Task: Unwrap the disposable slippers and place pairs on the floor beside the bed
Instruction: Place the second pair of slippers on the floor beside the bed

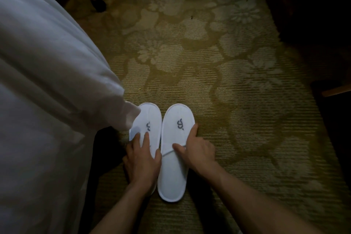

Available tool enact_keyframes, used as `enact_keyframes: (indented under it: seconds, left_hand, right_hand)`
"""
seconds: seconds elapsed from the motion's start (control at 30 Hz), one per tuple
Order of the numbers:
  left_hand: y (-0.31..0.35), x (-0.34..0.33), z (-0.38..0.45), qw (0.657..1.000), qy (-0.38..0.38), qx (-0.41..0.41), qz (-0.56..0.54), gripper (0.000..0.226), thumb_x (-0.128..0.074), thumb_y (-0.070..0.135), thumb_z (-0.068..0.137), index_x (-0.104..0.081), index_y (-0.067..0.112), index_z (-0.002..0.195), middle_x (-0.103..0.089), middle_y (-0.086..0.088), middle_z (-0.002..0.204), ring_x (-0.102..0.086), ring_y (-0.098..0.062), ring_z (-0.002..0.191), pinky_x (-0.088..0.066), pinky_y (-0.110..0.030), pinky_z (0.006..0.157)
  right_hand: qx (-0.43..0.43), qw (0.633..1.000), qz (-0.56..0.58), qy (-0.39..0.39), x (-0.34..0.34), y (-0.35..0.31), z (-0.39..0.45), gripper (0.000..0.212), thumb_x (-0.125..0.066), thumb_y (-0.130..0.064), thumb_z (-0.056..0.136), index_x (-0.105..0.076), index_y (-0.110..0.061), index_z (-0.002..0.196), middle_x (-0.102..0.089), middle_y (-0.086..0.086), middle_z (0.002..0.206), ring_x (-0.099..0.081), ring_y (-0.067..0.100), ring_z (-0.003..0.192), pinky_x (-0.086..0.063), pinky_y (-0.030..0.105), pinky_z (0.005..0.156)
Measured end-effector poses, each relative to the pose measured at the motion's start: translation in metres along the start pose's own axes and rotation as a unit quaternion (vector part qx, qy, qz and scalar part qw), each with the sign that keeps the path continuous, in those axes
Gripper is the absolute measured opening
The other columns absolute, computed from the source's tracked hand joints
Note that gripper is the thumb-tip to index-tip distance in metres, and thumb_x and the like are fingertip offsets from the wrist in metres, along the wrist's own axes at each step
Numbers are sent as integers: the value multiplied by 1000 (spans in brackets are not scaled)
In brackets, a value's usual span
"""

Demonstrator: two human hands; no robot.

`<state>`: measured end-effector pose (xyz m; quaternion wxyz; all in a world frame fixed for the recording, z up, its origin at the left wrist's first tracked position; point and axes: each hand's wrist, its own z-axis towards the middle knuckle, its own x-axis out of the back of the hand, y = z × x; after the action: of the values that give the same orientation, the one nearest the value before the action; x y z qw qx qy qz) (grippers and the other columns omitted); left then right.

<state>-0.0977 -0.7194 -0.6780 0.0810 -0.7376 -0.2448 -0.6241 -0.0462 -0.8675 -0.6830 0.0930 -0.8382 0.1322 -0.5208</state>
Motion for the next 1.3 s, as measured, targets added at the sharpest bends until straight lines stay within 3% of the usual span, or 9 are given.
enact_keyframes:
  seconds: [0.37, 0.73, 0.83, 0.9, 0.97, 1.3]
  left_hand:
    - [-9, 3, 4, 1000, -7, 22, -19, 67, -52, 48, 89, -33, 30, 150, -30, 0, 159, -28, -28, 142, -31, -49, 111]
    - [-4, 14, 4, 999, -19, 22, -14, 68, -54, 47, 87, -35, 26, 149, -30, -1, 157, -30, -27, 141, -30, -46, 112]
    - [2, 22, 11, 1000, -15, 9, 11, 59, -54, 49, 87, -45, 23, 140, -42, -5, 148, -41, -29, 134, -38, -44, 106]
    - [7, 27, 18, 1000, 0, 1, 17, 50, -56, 48, 87, -54, 21, 129, -51, -6, 137, -49, -29, 125, -44, -41, 99]
    - [14, 30, 25, 1000, 15, 3, 5, 49, -58, 46, 87, -56, 20, 128, -53, -6, 134, -51, -29, 124, -45, -41, 97]
    - [42, 30, 52, 999, -27, 12, 24, 70, -51, 57, 87, -37, 22, 146, -34, -3, 152, -34, -25, 139, -38, -40, 108]
  right_hand:
    - [19, 1000, 1, 5, -5, -6, 0, 105, -49, -65, 86, 3, -5, 154, -68, 13, 117, -67, 33, 99, -37, 37, 68]
    - [53, 998, -20, -2, 3, -5, -3, 107, -51, -65, 86, 0, 0, 153, -70, 12, 113, -69, 30, 95, -38, 35, 67]
    - [56, 998, -18, 0, 10, -2, 3, 102, -50, -72, 82, -16, -3, 149, -67, 12, 118, -68, 31, 99, -42, 35, 71]
    - [59, 998, -4, 25, 16, 0, 10, 88, -46, -76, 81, -34, -8, 136, -65, 12, 118, -67, 31, 98, -45, 37, 73]
    - [59, 997, 7, 38, 24, 1, 20, 76, -45, -76, 82, -41, -13, 125, -63, 11, 118, -66, 30, 98, -46, 37, 74]
    - [75, 996, 27, 31, 36, -14, 63, 69, -52, -65, 85, -38, -17, 132, -53, 10, 128, -63, 30, 107, -43, 35, 75]
